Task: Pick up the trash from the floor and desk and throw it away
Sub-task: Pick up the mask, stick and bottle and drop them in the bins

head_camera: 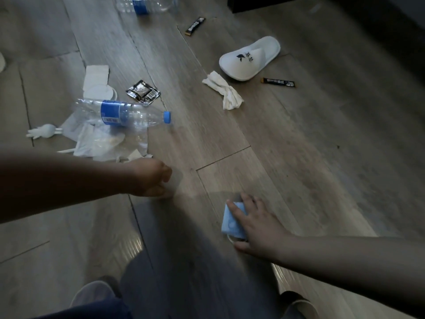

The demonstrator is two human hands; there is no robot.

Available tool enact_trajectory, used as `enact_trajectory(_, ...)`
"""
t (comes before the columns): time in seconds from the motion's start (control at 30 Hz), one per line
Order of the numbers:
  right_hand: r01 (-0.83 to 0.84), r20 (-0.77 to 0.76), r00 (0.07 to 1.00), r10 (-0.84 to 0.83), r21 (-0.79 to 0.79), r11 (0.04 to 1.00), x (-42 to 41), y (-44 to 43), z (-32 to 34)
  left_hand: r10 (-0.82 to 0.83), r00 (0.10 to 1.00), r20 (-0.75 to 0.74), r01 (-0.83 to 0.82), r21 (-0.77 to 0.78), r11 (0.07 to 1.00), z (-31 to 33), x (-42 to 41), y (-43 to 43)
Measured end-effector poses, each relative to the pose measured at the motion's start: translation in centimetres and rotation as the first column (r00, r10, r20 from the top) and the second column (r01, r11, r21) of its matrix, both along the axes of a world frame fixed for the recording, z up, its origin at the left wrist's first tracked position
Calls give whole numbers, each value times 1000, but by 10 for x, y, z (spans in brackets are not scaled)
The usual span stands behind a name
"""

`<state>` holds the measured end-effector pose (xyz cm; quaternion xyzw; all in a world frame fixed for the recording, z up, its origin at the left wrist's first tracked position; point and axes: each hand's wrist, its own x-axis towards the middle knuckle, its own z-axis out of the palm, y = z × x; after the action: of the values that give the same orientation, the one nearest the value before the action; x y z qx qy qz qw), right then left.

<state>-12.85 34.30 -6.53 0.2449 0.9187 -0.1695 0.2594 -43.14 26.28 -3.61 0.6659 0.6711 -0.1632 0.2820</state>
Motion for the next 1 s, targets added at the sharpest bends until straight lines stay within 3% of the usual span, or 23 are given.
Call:
enact_trajectory(0.37, 65, -113, 990, -80, -130, 989, -49, 13, -1, 184, 983, 8, -183, -25, 983, 17, -14, -31)
enact_trajectory(0.53, 35, -133, 989, -61, -187, 982, -67, 20, -4, 261, 965, -16, -260, 67, 963, 18, -29, -55)
enact_trajectory(0.77, -10, -218, 975, -38, -215, 977, -107, 23, 3, 443, 896, 18, -435, 225, 872, 22, -45, -83)
enact_trajectory(1.0, -14, -385, 920, -75, -223, 975, -173, 15, 19, 639, 769, 14, -621, 252, 742, 22, -67, -97)
